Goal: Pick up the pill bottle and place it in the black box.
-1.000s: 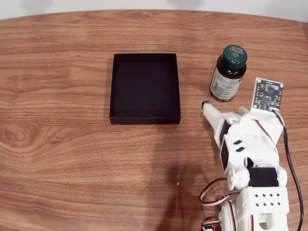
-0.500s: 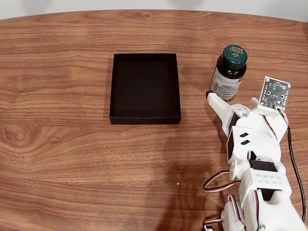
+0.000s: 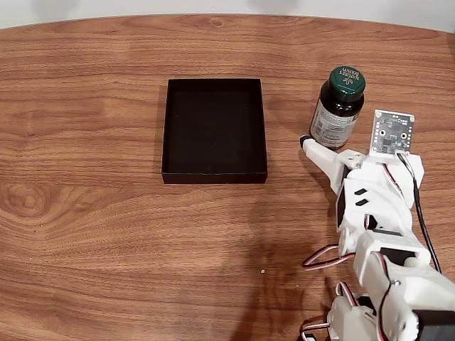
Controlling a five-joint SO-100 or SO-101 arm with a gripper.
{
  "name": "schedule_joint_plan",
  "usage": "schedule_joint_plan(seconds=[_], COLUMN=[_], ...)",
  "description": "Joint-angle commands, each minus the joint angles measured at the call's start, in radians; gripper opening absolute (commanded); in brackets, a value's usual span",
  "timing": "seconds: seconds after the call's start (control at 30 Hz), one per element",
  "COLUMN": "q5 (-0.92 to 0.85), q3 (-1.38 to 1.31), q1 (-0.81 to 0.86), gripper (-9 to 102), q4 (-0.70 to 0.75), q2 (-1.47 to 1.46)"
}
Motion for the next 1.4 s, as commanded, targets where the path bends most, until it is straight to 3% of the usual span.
schedule_joint_plan(seconds=[0.0,0.57,1.37], q5=[0.018,-0.017,-0.069], q3=[-0.117,-0.379,-0.552], q1=[-0.006,-0.014,-0.092], gripper=[43,40,37], q4=[-0.046,-0.210,-0.414], q2=[-0.058,-0.440,-0.756])
